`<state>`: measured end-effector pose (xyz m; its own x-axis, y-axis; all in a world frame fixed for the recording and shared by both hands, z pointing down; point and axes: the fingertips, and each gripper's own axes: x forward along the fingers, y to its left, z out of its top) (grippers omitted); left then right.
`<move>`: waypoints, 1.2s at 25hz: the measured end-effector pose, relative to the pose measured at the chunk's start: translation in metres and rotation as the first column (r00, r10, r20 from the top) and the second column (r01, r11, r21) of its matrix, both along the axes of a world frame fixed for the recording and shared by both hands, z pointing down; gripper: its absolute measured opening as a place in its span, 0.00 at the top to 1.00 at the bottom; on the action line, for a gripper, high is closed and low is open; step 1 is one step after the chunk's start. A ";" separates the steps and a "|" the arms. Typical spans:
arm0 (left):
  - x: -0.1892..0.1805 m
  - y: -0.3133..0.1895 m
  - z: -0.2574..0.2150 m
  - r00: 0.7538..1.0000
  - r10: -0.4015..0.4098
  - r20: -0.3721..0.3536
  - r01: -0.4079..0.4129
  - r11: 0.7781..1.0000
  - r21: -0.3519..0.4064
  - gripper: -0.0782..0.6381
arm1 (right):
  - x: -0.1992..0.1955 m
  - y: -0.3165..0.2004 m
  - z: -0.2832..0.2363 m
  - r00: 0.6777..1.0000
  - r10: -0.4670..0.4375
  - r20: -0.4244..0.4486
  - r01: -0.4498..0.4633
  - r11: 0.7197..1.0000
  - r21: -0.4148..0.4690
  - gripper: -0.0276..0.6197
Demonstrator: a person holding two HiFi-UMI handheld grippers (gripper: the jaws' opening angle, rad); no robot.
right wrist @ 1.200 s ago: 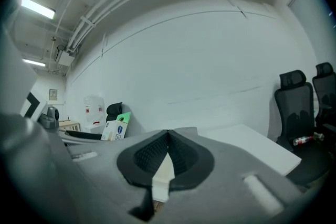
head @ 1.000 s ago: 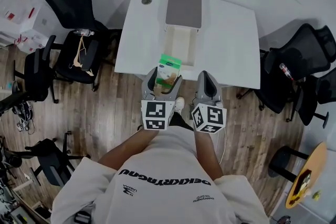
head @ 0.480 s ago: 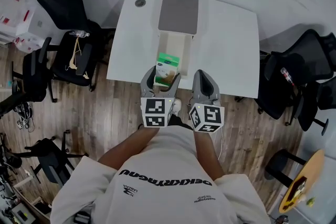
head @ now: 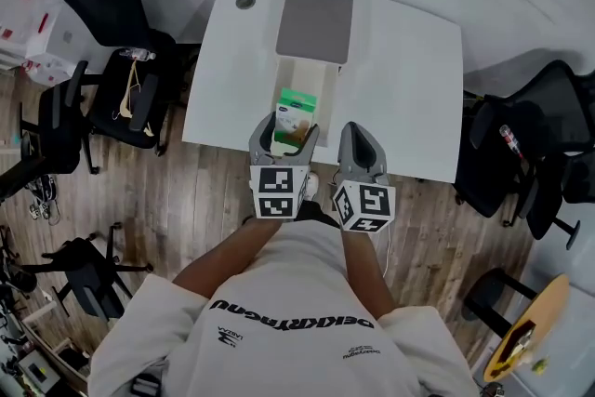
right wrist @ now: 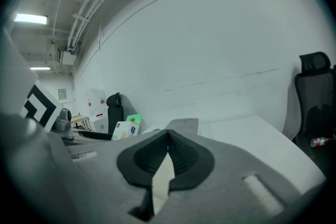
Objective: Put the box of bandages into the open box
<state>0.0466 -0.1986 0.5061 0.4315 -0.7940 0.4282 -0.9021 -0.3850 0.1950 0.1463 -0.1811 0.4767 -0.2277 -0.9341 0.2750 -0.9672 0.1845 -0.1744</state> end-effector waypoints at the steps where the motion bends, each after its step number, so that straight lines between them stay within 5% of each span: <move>1: 0.001 -0.002 0.002 1.000 -0.002 0.003 0.002 1.000 -0.005 0.39 | 0.000 -0.001 0.002 1.000 -0.002 0.002 0.002 1.000 -0.005 0.96; 30: 0.017 -0.047 0.088 0.995 0.000 0.097 0.023 0.973 -0.231 0.39 | 0.009 -0.037 0.024 0.999 -0.041 0.010 0.041 0.999 -0.035 0.96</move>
